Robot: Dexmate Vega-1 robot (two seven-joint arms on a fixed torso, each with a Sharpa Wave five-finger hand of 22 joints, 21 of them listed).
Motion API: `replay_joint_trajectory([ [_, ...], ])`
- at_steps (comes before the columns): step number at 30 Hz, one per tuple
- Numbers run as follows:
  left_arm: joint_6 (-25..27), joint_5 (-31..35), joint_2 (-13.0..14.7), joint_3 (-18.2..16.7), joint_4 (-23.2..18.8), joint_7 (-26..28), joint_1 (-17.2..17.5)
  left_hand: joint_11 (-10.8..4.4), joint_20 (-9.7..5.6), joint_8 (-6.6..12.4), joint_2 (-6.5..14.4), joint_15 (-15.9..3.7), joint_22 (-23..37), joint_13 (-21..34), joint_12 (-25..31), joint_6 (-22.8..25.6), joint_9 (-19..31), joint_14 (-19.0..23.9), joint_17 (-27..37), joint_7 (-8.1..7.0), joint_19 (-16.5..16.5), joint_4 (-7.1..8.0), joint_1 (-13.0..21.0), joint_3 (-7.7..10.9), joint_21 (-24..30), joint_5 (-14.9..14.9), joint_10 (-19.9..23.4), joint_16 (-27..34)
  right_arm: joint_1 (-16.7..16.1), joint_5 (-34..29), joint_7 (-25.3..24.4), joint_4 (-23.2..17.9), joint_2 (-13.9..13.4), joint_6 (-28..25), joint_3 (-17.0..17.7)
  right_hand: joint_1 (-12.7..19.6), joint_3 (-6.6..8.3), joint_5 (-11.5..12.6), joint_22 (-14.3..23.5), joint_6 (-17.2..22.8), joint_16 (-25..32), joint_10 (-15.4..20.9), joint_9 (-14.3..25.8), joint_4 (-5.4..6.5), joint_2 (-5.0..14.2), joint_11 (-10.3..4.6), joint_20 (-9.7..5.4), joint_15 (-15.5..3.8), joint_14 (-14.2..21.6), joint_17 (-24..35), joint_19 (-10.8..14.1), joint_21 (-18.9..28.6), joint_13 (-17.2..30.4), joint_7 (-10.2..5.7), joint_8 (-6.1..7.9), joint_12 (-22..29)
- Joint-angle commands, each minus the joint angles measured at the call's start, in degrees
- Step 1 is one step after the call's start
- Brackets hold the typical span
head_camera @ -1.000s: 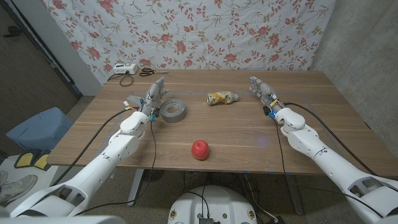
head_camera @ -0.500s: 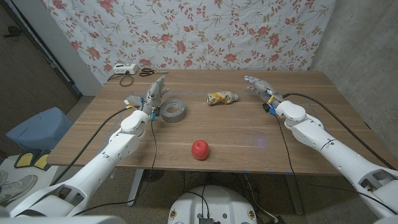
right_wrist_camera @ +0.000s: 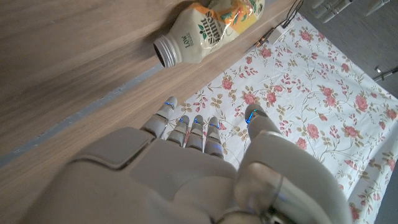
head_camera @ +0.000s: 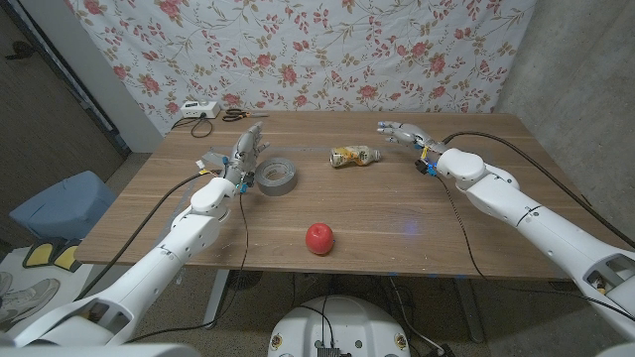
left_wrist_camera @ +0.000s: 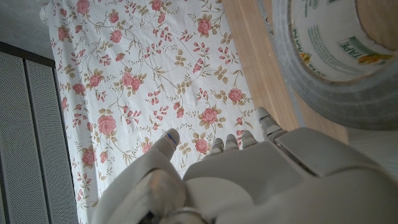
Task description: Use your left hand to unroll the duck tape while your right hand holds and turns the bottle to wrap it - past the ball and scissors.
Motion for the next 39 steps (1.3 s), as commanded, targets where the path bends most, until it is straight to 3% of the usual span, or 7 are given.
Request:
replay_joint_trajectory([
  [1,-0.2,-0.7,0.2,-0.3,-0.8,-0.5,0.8,0.30,0.13,0.36,-0.2,0.28,0.1,0.1,0.5,-1.3,0.1,-2.5,0.2,-0.04,0.0,-0.32,0.5,0.00,-0.1,0.4,-1.7,0.2,4.1,-7.5,4.0,-3.8,-2.4,-5.6,-4.2,1.2,0.29,-0.3,0.1,-0.9,0.1,-0.7,0.2,-0.56,-0.14,-0.55,0.60,0.00,-0.4,0.3,-0.1,0.1,0.3,-0.12,-0.12,-0.3],
  [5,-0.2,-0.8,0.1,-0.3,-0.9,-0.4,1.0,0.31,0.12,0.43,-0.3,0.36,0.1,0.1,0.5,-0.9,0.1,-2.3,0.2,0.05,0.2,-0.35,0.5,-0.01,-0.1,0.4,-1.4,0.3,5.4,-12.0,4.3,-5.8,-3.1,-8.0,-6.0,2.1,0.43,-0.7,0.1,-1.3,-0.2,-1.2,0.2,-0.89,-0.63,-0.78,0.74,-0.19,-1.2,0.3,-2.1,-0.6,0.3,-0.04,-0.09,-0.3],
  [10,-0.2,-0.8,0.0,-0.3,-1.0,-0.3,0.9,0.40,0.22,0.47,-0.3,0.39,0.1,0.1,0.7,-0.6,0.1,-2.0,0.2,0.00,0.3,-0.39,0.5,-0.04,-0.2,0.4,-1.0,0.3,6.7,-18.2,4.1,-8.1,-3.7,-10.8,-8.2,6.0,1.95,-0.6,0.1,-2.0,-0.3,-2.9,0.4,-1.62,-1.14,-1.61,5.27,-0.48,-2.9,0.4,-5.6,-1.2,0.6,-0.15,0.36,-0.4],
  [18,-0.1,-0.8,-0.1,-0.2,-0.8,-0.3,0.7,0.41,0.32,0.44,-0.3,0.39,0.1,0.1,0.6,-0.3,0.1,-1.9,0.2,-0.03,0.5,-0.44,0.4,-0.07,-0.2,0.4,-0.9,0.3,9.4,-30.9,5.7,-12.2,-4.1,-17.0,-12.8,11.2,4.65,-0.4,0.1,-0.8,0.7,-1.0,0.8,-2.01,-2.02,-0.96,2.63,-1.05,-1.8,1.2,-4.4,-0.1,1.4,1.15,1.21,1.1],
  [30,0.1,-0.7,-0.2,-0.2,-0.9,0.0,0.6,0.41,0.36,0.35,-0.4,0.28,0.1,0.1,0.6,-0.2,0.1,-1.8,0.2,-0.06,0.6,-0.47,0.4,-0.14,-0.3,0.4,-0.8,0.2,14.8,-43.5,14.8,-12.1,-1.8,-23.3,-18.6,17.3,7.57,-0.7,0.1,-5.5,0.2,-6.1,0.9,-1.94,-3.56,-1.55,0.46,-0.59,-4.7,1.8,-2.7,0.4,1.9,0.37,-0.11,0.1],
  [34,0.3,-0.7,-0.2,-0.2,-1.0,0.2,0.7,0.24,0.92,0.31,-0.5,0.27,0.1,0.1,0.6,-0.1,0.2,-1.7,0.3,-0.11,0.5,-0.48,0.3,-0.20,-0.4,0.4,-0.7,0.2,16.7,-45.7,18.7,-10.8,-0.3,-24.8,-20.1,20.2,9.04,-0.9,0.1,-7.1,0.9,-7.8,0.9,-1.66,-4.88,-1.73,6.85,-0.35,-3.6,1.9,-1.3,0.6,1.9,-0.55,-0.07,0.1],
  [39,0.5,-0.7,-0.3,-0.1,-0.9,0.4,0.5,0.33,1.62,0.28,-0.5,0.34,0.1,0.1,0.5,0.0,0.2,-1.4,0.3,-0.17,0.6,-0.49,0.3,-0.24,-0.5,0.4,-0.7,0.2,18.3,-48.3,20.9,-9.0,1.1,-25.1,-21.7,20.9,9.65,-1.0,0.2,-8.3,1.8,-8.2,1.0,-1.21,-5.43,-1.73,8.15,0.33,-1.3,2.1,-0.9,0.6,2.0,-3.55,-0.12,0.4],
])
